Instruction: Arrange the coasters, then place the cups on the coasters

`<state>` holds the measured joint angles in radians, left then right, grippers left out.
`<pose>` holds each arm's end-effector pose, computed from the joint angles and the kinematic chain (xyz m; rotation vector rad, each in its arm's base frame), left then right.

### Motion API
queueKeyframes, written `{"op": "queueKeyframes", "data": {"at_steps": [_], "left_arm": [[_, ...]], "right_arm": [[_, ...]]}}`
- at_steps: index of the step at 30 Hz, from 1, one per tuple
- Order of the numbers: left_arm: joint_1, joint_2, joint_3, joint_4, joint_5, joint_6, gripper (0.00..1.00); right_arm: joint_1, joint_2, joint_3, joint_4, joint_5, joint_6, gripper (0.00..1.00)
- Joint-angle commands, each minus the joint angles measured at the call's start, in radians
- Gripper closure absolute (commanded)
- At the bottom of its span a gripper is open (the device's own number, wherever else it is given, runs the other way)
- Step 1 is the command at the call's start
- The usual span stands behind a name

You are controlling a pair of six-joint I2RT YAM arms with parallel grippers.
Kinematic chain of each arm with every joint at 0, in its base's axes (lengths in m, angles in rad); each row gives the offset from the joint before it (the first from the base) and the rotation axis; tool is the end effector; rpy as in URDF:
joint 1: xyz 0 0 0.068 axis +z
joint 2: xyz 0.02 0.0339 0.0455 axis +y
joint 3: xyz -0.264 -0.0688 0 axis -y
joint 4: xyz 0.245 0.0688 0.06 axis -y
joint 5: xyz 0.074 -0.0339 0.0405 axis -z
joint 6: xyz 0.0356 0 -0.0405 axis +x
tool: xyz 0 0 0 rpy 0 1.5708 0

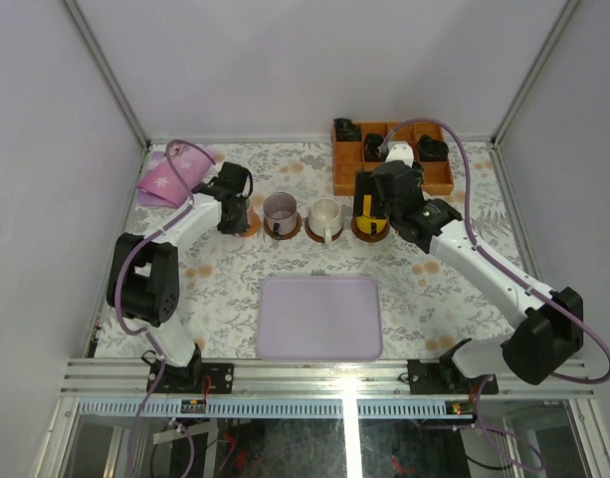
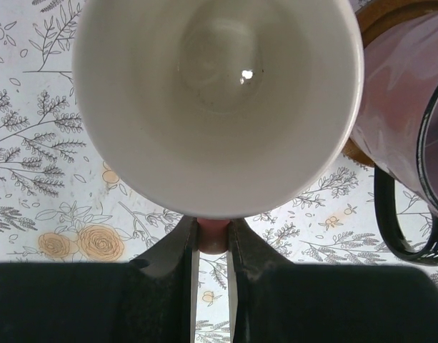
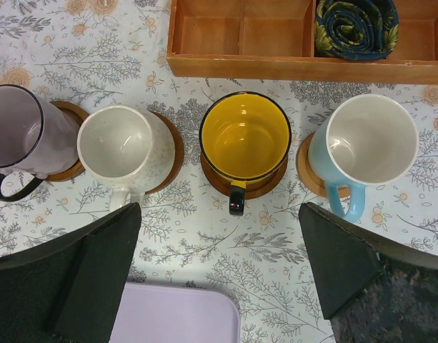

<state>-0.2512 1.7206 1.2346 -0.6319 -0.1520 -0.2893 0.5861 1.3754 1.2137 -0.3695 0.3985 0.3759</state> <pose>0.3421 -0.0822 0.2150 -0.0975 2.6642 0.0316 0.2678 0.1612 0.3381 0.0205 2.0611 0.1756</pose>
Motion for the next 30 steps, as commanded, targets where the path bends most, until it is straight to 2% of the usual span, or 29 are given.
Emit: {"op": "queueKeyframes", "data": {"at_steps": [1,10,17,26,28,30], "left_arm": [[0.01,-0.049,-0.013,-0.018,-0.017,-0.018,1.0],[0.01,-0.068,-0.027,-0.026,-0.023,-0.027,1.0],[0.01,-0.048,-0.021,0.026,0.028,-0.014,1.0],[0.01,-0.046,-0.001,-0.019,0.018,0.007,0.99],[0.01,-0.049,-0.006,-0.024,0.011,0.004,0.9],[0.01,-0.055,-0.008,-0.027,0.007,0.001,0.76]], "right_arm": [[-0.006,0.003,0.014,0.022,-0.016,0.003,0.0],[-0.006,0.008,0.012,0.029,-0.03,0.006,0.0],[-0.007,0.005,0.006,0.028,-0.032,0.009,0.0],[-0.006,0.006,0.0,0.027,-0.03,0.018,0.0],[-0.006,0.009,0.0,0.029,-0.035,0.021,0.0],[-0.006,0.012,0.0,0.029,-0.04,0.021,0.0]]}}
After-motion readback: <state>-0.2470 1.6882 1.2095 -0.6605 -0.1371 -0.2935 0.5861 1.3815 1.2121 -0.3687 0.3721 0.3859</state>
